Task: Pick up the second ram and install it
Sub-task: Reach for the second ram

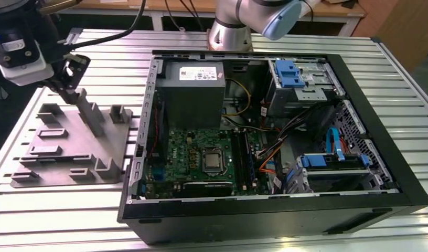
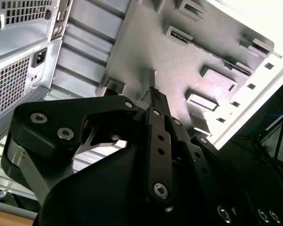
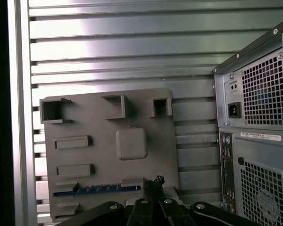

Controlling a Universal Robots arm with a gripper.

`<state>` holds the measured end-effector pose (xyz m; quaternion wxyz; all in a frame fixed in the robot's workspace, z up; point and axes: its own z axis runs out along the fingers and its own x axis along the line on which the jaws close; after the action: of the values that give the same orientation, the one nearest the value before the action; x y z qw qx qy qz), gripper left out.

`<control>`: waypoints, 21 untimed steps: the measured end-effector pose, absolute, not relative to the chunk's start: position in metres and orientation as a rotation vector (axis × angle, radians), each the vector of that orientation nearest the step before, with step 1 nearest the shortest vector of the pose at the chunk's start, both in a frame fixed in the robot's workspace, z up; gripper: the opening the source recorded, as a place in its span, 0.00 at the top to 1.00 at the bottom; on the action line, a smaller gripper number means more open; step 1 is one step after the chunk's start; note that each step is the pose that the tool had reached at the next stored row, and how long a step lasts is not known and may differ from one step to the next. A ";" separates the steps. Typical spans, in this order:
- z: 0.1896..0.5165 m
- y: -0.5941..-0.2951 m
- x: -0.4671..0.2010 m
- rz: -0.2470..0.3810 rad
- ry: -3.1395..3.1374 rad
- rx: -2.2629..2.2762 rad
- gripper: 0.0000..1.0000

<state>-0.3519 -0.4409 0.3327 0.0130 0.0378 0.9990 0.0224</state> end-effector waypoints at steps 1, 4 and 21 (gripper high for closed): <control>0.332 -0.442 -0.354 0.070 3.112 0.118 0.90; 0.329 -0.446 -0.360 0.070 3.113 0.118 0.90; 0.310 -0.460 -0.396 0.070 3.112 0.118 0.90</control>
<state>-0.3956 -0.4598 0.3100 0.0131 0.0379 0.9989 0.0224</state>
